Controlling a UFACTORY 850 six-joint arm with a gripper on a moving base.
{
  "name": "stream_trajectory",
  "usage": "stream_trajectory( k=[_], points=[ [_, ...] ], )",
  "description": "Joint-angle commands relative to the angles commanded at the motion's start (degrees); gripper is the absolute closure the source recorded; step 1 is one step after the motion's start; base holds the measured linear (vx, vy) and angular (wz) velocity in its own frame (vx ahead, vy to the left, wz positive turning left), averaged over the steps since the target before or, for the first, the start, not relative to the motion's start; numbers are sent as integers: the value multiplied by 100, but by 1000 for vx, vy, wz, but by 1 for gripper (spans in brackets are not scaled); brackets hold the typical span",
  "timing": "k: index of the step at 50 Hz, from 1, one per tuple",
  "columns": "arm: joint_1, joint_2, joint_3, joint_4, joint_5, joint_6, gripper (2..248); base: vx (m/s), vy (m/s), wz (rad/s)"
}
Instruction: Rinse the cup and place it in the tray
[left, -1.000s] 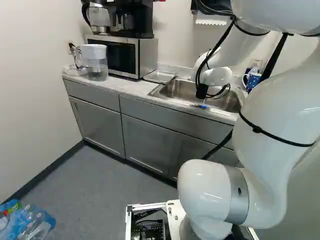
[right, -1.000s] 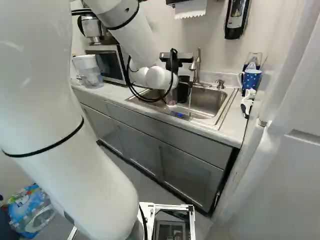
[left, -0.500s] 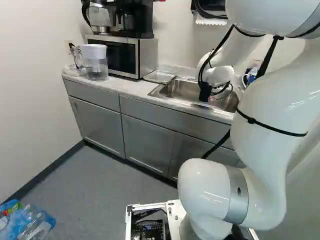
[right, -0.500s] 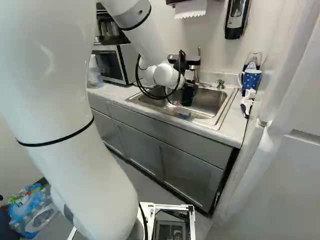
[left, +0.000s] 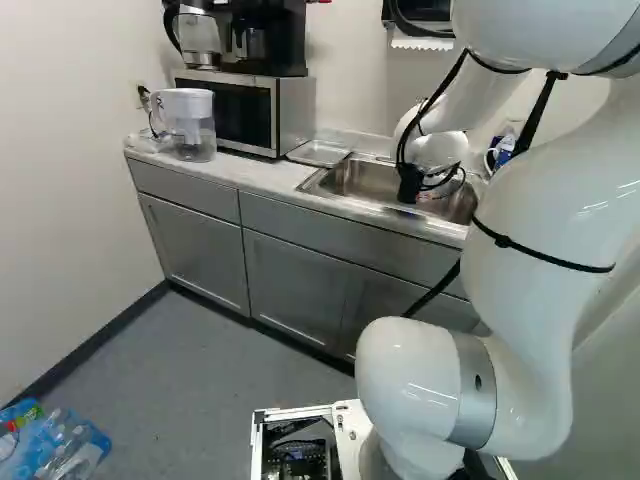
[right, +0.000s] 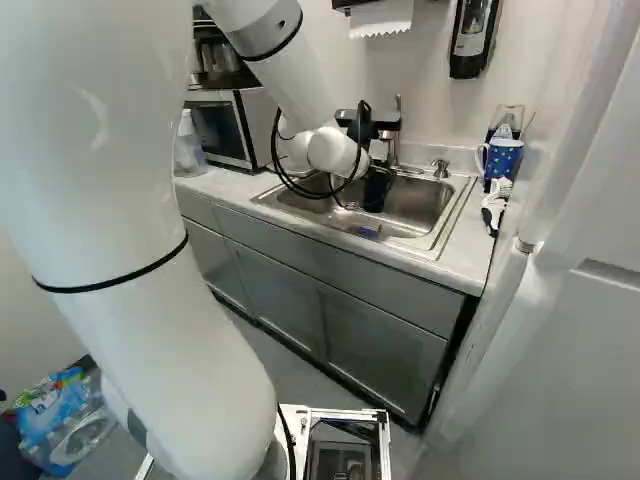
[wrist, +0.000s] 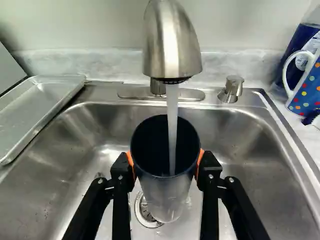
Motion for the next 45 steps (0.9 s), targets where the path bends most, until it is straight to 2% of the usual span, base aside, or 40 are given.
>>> stream_trajectory(
  k=[45],
  points=[
    [0,0,0,0,0,0,125,0,0,0]
  ],
)
